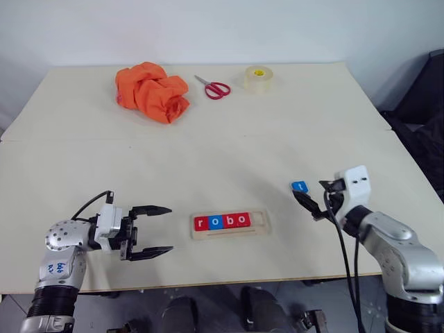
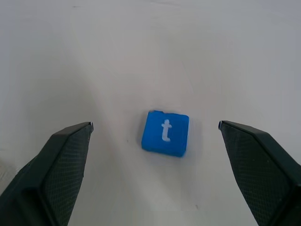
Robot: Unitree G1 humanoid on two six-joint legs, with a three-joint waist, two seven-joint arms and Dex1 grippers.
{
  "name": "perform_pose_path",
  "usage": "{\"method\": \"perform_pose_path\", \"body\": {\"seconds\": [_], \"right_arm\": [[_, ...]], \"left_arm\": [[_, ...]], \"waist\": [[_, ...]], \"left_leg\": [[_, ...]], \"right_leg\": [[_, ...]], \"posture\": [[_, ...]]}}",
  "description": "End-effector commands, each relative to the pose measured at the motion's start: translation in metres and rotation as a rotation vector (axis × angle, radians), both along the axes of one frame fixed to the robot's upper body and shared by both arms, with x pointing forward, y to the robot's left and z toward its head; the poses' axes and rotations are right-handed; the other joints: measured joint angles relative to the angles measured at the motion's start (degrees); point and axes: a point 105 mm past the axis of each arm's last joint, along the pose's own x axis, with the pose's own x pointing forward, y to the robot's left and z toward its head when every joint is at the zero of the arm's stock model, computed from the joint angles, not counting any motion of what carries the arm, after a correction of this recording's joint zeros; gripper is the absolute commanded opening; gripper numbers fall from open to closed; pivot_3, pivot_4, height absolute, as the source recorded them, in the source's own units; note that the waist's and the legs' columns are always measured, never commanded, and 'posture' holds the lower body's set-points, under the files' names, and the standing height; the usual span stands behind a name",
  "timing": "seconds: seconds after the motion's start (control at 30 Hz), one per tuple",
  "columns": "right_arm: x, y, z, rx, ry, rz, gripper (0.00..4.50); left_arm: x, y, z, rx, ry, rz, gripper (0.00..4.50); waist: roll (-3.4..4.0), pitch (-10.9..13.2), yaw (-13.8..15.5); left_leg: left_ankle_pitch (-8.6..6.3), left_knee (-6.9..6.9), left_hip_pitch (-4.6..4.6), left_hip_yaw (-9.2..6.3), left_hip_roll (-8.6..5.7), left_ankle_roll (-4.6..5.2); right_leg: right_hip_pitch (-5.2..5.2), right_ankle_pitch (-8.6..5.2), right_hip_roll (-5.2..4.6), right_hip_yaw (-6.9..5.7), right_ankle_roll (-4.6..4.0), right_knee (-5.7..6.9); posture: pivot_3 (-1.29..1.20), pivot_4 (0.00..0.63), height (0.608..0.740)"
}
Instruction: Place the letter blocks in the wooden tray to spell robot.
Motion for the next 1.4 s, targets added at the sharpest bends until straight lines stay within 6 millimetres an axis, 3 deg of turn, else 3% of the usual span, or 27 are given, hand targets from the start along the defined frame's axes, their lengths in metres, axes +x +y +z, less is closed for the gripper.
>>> {"method": "perform_pose_path", "body": {"seconds": [0.03, 0.27, 0.77, 0.93, 1.07, 1.17, 1.3, 1.4], "right_arm": [[0.008, -0.003, -0.003, -0.016, -0.019, -0.037, 4.48], [0.017, 0.003, -0.022, -0.008, 0.029, -0.054, 4.48], [0.016, 0.013, -0.022, -0.004, 0.002, -0.110, 4.48], [0.016, 0.015, -0.025, -0.024, 0.002, -0.125, 3.04], [0.017, 0.015, -0.024, -0.014, -0.005, -0.133, 1.57], [0.013, 0.014, -0.013, -0.005, -0.033, -0.154, 1.46], [-0.008, 0.017, 0.004, 0.008, -0.060, -0.167, 1.46], [-0.027, 0.022, 0.005, 0.014, -0.023, -0.157, 1.46]], "left_arm": [[-0.002, 0.002, 0.010, -0.007, -0.048, 0.013, 4.50], [-0.005, -0.001, 0.010, -0.015, -0.052, 0.024, 4.50], [-0.007, -0.003, 0.010, -0.019, -0.045, 0.022, 4.50], [-0.005, -0.003, 0.011, -0.019, -0.043, 0.018, 4.50], [-0.003, -0.005, 0.011, -0.020, -0.044, 0.016, 4.50], [-0.002, -0.004, 0.011, -0.020, -0.043, 0.013, 4.50], [-0.002, -0.002, 0.012, -0.019, -0.042, 0.009, 4.50], [-0.002, -0.002, 0.011, -0.017, -0.035, 0.003, 4.50]], "waist": [[0.00, 0.0, 0.1], [0.00, 0.0, -0.3], [-0.01, 0.0, -0.3], [-0.01, 0.0, -0.3], [-0.01, 0.0, -0.2], [-0.01, 0.0, -0.2], [0.00, 0.0, -0.1], [0.00, 0.0, -0.1]], "left_leg": [[0.00, 0.00, 0.00, 0.00, 0.00, 0.00], [-0.02, -0.01, -0.02, 0.03, 0.01, 0.01], [-0.01, -0.01, 0.03, 0.02, 0.04, 0.01], [-0.01, -0.01, 0.03, 0.02, 0.04, 0.01], [-0.01, -0.01, 0.03, 0.02, 0.04, 0.01], [-0.01, -0.01, 0.02, 0.02, 0.04, 0.01], [-0.01, -0.09, -0.02, 0.01, 0.04, 0.01], [-0.02, -0.11, -0.05, 0.01, 0.04, 0.01]], "right_leg": [[0.01, 0.00, 0.00, -0.01, 0.00, -0.01], [0.00, 0.01, 0.00, 0.00, 0.02, -0.03], [0.00, 0.00, 0.02, 0.00, 0.00, 0.03], [0.00, 0.00, 0.02, 0.00, -0.01, 0.03], [0.01, 0.00, 0.01, 0.00, 0.00, 0.03], [0.00, 0.00, 0.01, 0.00, 0.00, 0.02], [-0.06, -0.03, 0.01, -0.01, -0.04, 0.02], [-0.07, -0.03, 0.01, -0.02, -0.04, -0.01]], "posture": [[0.00, 0.150, 0.740], [0.00, 0.150, 0.740], [0.00, 0.150, 0.740], [0.00, 0.150, 0.740], [0.00, 0.150, 0.740], [0.00, 0.150, 0.740], [0.00, 0.150, 0.740], [0.00, 0.150, 0.740]]}}
